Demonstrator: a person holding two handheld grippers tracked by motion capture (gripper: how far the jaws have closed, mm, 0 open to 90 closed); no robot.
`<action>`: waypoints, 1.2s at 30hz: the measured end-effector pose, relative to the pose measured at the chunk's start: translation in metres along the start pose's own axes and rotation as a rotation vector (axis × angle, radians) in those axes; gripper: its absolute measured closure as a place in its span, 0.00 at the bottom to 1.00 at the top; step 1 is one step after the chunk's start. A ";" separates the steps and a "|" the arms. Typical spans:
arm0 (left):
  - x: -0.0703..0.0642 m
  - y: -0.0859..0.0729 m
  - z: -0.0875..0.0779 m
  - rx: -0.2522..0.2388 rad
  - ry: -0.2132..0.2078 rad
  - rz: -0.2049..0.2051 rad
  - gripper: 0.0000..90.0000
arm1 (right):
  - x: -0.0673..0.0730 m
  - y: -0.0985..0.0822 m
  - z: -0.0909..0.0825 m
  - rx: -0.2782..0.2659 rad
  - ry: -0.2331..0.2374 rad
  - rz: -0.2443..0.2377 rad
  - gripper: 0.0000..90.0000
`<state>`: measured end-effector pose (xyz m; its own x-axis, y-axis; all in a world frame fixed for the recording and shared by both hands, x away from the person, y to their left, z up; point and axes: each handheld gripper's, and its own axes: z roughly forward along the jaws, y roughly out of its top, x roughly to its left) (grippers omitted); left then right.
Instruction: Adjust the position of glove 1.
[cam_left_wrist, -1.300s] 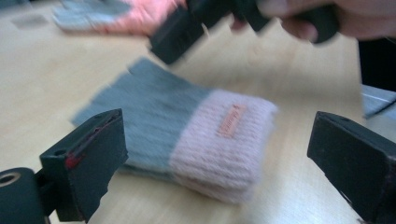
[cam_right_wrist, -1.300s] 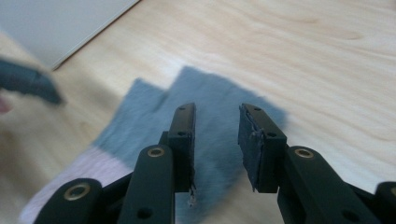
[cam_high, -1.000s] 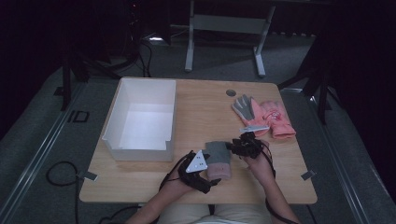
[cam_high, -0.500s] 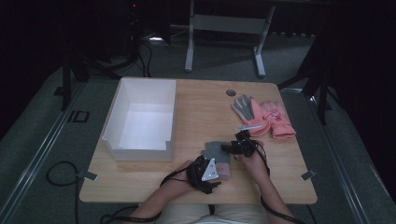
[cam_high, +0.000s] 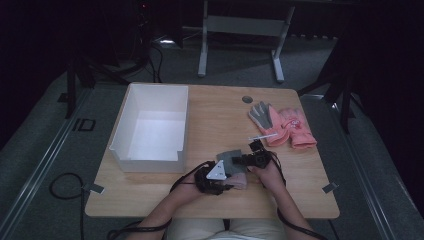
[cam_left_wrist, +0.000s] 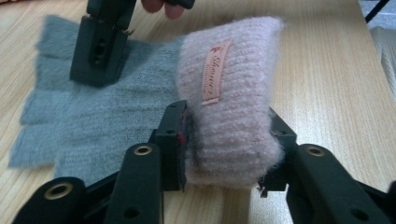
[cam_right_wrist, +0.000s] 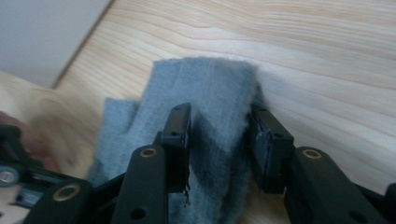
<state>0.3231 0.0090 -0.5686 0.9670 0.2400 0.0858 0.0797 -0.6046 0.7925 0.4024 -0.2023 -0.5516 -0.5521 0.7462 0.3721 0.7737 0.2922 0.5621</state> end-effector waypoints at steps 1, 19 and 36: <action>0.001 0.000 0.000 -0.001 -0.005 -0.003 0.68 | 0.001 0.001 0.002 0.006 0.017 0.003 0.73; 0.000 0.010 -0.018 0.021 0.004 -0.023 0.76 | 0.020 0.005 -0.017 -0.075 0.060 -0.039 0.82; 0.000 0.070 -0.065 0.042 0.030 0.088 0.76 | 0.043 0.027 -0.076 -0.195 0.089 -0.080 0.82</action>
<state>0.3132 0.0157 -0.4741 0.9630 0.2071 0.1726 0.0056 -0.6556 0.7551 0.3757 -0.2085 -0.4645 -0.6410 0.6672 0.3795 0.6565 0.2204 0.7214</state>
